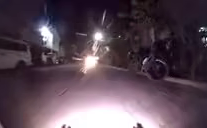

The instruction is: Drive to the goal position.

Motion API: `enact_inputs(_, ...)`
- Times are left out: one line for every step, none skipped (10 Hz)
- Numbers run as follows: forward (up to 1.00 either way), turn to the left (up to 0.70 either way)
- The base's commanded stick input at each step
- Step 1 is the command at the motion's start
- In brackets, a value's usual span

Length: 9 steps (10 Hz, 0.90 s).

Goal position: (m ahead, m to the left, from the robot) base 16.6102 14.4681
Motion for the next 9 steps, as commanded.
enact_inputs(0.6, -0.15)
enact_inputs(0.6, -0.15)
enact_inputs(0.6, -0.15)
enact_inputs(0.6, -0.15)
enact_inputs(0.6, -0.15)
enact_inputs(0.6, -0.15)
enact_inputs(0.6, -0.15)
enact_inputs(0.6, -0.15)
enact_inputs(0.6, -0.09)
